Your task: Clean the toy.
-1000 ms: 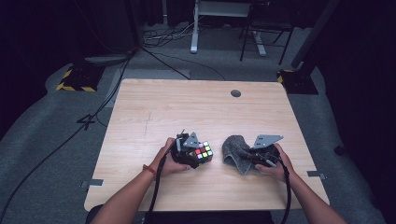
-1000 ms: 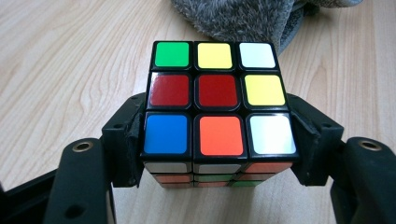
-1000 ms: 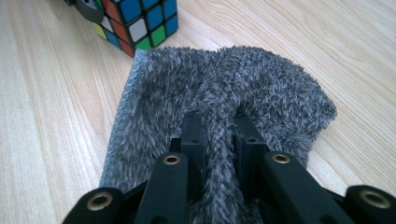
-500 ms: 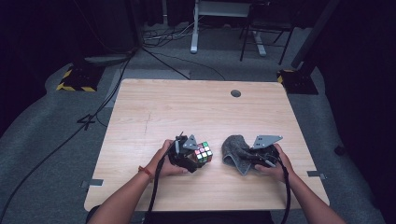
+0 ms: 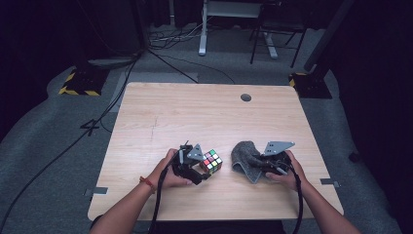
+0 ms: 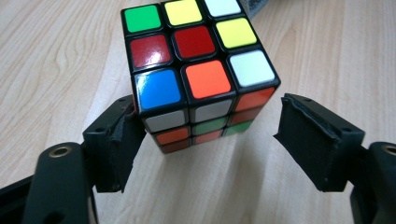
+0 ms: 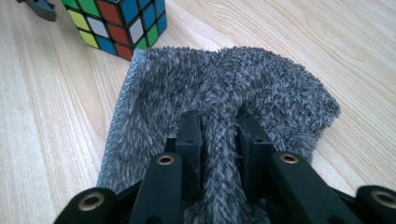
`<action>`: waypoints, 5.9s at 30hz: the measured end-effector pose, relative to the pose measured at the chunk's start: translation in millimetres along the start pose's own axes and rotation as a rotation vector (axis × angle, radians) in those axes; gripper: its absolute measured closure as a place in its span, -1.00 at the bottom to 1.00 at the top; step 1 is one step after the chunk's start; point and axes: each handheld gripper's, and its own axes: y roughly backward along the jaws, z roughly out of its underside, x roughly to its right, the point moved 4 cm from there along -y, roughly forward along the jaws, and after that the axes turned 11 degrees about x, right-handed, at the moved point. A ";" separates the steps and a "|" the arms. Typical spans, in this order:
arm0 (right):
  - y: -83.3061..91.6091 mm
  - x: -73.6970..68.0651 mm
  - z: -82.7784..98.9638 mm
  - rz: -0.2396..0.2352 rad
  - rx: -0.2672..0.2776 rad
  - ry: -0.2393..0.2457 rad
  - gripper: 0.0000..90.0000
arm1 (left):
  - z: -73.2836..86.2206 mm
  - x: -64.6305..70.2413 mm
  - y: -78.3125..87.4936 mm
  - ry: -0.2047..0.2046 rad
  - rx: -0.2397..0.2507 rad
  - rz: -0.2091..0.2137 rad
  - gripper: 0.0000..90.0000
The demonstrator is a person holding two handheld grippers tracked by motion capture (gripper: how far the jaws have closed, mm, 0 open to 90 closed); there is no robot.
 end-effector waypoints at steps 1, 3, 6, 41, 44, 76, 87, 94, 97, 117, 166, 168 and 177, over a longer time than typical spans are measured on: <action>0.0 0.1 -0.1 0.000 0.001 0.000 0.63 | 0.7 1.3 1.1 -0.003 -0.004 0.003 -0.45; 0.1 0.0 -0.1 0.002 0.001 0.000 0.62 | 1.7 4.9 2.8 -0.009 -0.005 0.013 -0.43; 0.5 -0.5 -0.3 0.002 0.003 0.000 0.61 | 2.9 10.2 5.8 -0.026 -0.012 0.025 -0.39; -18.2 -50.4 -34.5 -0.084 0.048 0.107 -0.28 | -24.0 10.2 -17.7 -0.149 -0.018 0.211 -0.34; -22.8 -51.4 -30.0 -0.087 0.026 0.107 -0.28 | -25.3 9.8 -24.3 -0.160 -0.049 0.171 -0.62; -26.7 -54.4 -42.9 -0.081 0.093 0.085 -0.21 | -24.0 14.5 -31.4 -0.148 -0.054 0.225 -0.56; -44.8 -52.4 -23.0 -0.117 -0.010 0.095 -0.20 | -24.8 19.7 -42.3 -0.154 -0.074 0.230 -0.35; -42.9 -53.4 -30.9 -0.094 0.050 0.084 -0.18 | -19.2 19.9 -42.4 -0.155 -0.071 0.236 -0.34; -45.2 -53.9 -32.4 -0.097 0.050 0.080 -0.18 | -19.3 19.3 -40.2 -0.153 -0.066 0.232 -0.32; -18.4 -41.3 -31.3 -0.069 0.016 0.100 -0.10 | -43.6 25.0 -55.0 -0.163 0.070 0.234 -0.26; -41.0 -60.9 -53.8 -0.147 0.073 0.089 -0.09 | -5.3 15.3 -17.4 -0.150 -0.048 0.172 -0.37; -44.9 -65.3 -60.0 -0.160 0.069 0.106 -0.11 | -2.6 14.3 -18.7 -0.160 -0.068 0.163 -0.41; -60.5 -72.8 -70.6 -0.164 0.019 0.138 -0.09 | 2.8 6.2 -13.4 -0.116 -0.080 0.134 -0.57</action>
